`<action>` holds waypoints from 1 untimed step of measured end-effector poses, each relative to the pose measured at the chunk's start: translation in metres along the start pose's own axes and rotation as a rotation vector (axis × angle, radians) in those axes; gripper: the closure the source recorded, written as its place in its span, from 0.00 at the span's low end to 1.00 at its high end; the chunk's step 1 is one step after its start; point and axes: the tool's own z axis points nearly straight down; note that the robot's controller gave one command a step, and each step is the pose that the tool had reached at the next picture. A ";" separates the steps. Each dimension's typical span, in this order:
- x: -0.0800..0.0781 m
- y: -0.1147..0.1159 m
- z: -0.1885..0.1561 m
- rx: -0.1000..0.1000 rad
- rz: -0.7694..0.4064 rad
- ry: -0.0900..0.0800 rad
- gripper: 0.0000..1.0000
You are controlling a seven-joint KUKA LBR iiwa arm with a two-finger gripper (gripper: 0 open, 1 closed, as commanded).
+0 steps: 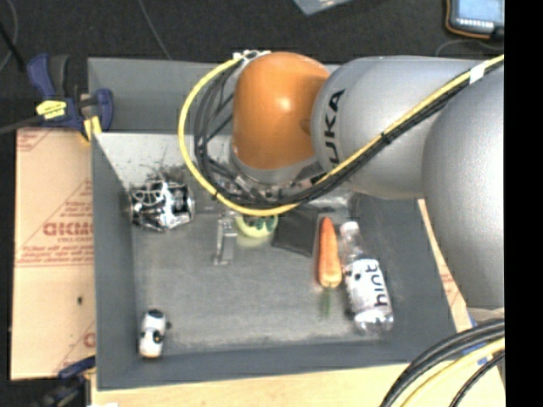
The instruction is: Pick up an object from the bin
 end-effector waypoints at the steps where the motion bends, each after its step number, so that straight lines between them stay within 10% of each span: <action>1: -0.001 -0.001 -0.005 -0.001 0.003 -0.007 0.00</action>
Offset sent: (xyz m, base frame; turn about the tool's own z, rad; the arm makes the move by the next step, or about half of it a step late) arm 0.0522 0.0378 -0.0680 -0.0622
